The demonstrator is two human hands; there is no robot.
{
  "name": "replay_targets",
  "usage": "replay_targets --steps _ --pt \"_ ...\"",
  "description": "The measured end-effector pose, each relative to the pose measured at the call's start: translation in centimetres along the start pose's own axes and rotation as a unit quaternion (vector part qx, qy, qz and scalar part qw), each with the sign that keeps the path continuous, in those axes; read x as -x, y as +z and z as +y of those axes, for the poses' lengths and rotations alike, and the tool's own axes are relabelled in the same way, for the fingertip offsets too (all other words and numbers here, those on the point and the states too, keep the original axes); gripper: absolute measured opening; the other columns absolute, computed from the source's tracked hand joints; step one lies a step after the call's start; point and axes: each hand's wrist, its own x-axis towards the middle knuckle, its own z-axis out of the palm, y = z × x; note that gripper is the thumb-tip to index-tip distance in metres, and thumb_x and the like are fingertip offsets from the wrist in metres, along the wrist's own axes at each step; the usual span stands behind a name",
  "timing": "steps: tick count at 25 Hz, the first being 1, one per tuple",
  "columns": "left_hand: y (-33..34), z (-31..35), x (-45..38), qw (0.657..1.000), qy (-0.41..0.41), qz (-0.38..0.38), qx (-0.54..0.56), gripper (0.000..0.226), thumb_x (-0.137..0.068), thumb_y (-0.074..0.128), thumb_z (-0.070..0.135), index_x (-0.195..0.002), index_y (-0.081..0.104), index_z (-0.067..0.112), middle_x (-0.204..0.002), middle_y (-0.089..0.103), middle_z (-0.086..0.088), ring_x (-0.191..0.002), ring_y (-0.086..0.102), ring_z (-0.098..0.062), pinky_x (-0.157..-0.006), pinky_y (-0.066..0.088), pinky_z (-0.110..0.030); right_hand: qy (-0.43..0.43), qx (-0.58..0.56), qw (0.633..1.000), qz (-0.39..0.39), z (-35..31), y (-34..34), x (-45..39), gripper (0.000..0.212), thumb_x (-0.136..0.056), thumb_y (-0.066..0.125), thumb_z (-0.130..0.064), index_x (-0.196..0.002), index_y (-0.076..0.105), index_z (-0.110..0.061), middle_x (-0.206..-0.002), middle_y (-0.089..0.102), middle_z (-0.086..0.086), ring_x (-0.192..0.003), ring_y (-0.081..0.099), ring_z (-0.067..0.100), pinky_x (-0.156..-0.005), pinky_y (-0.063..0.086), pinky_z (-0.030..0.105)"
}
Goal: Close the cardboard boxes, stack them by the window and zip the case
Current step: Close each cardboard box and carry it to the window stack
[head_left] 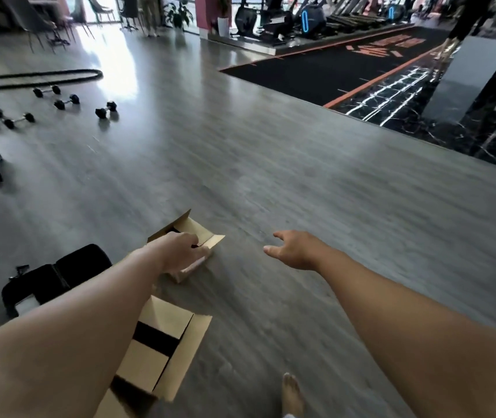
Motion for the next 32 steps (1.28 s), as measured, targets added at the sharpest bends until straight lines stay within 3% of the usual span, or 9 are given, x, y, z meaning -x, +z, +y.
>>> replay_targets --steps 5,8,14,22,27,32 --pt "-2.2 3.3 -8.4 0.995 -0.083 0.009 0.047 0.043 -0.098 0.045 0.056 -0.108 0.061 0.017 -0.111 0.062 -0.006 -0.099 0.06 -0.024 -0.093 0.05 -0.042 -0.06 0.026 0.998 -0.026 2.9 -6.5 -11.5 0.077 -0.095 0.051 -0.063 -0.156 0.034 -0.019 -0.161 0.035 0.006 -0.146 0.036 0.027 -0.116 0.032 0.039" --pt "-3.1 4.5 -12.0 0.992 -0.111 0.01 0.059 0.047 -0.098 0.043 0.058 -0.121 0.06 0.021 -0.12 0.061 -0.003 -0.108 0.059 -0.022 -0.097 0.049 -0.043 -0.091 0.045 0.994 -0.042 2.6 -9.2 -17.9 0.075 -0.095 0.051 -0.063 -0.155 0.037 -0.019 -0.16 0.037 0.007 -0.144 0.037 0.028 -0.115 0.034 0.041" --pt "-4.5 0.9 -18.5 0.977 -0.186 0.02 0.103 0.055 -0.098 0.044 0.058 -0.138 0.051 0.021 -0.138 0.056 -0.004 -0.123 0.055 -0.023 -0.102 0.046 -0.039 -0.133 0.077 0.985 -0.083 -0.6 -10.0 -29.8 0.078 -0.091 0.052 -0.067 -0.155 0.036 -0.026 -0.159 0.039 0.005 -0.143 0.039 0.028 -0.112 0.036 0.041" --pt "-3.5 -8.0 -30.3 0.95 -0.269 0.022 0.159 0.055 -0.097 0.041 0.062 -0.134 0.053 0.023 -0.141 0.053 -0.008 -0.129 0.049 -0.027 -0.103 0.043 -0.041 -0.168 0.126 0.967 -0.145 -5.2 -7.8 -46.3 0.077 -0.091 0.052 -0.067 -0.154 0.036 -0.026 -0.157 0.041 0.004 -0.141 0.042 0.026 -0.11 0.038 0.04" --pt "0.3 -11.0 -36.0 0.929 -0.301 0.02 0.215 0.039 -0.098 0.046 0.056 -0.108 0.057 0.02 -0.116 0.062 -0.007 -0.102 0.058 -0.024 -0.085 0.049 -0.037 -0.184 0.132 0.954 -0.195 -5.3 -3.3 -54.9 0.08 -0.088 0.052 -0.068 -0.154 0.037 -0.024 -0.155 0.044 0.002 -0.14 0.043 0.025 -0.107 0.038 0.039" --pt "5.6 -13.5 -39.5 0.909 -0.347 0.013 0.232 0.047 -0.097 0.046 0.056 -0.123 0.057 0.019 -0.125 0.06 -0.005 -0.11 0.057 -0.023 -0.087 0.049 -0.036 -0.22 0.138 0.937 -0.236 -4.6 3.1 -62.3 0.081 -0.087 0.052 -0.067 -0.153 0.038 -0.022 -0.151 0.049 0.002 -0.135 0.048 0.024 -0.1 0.042 0.035"
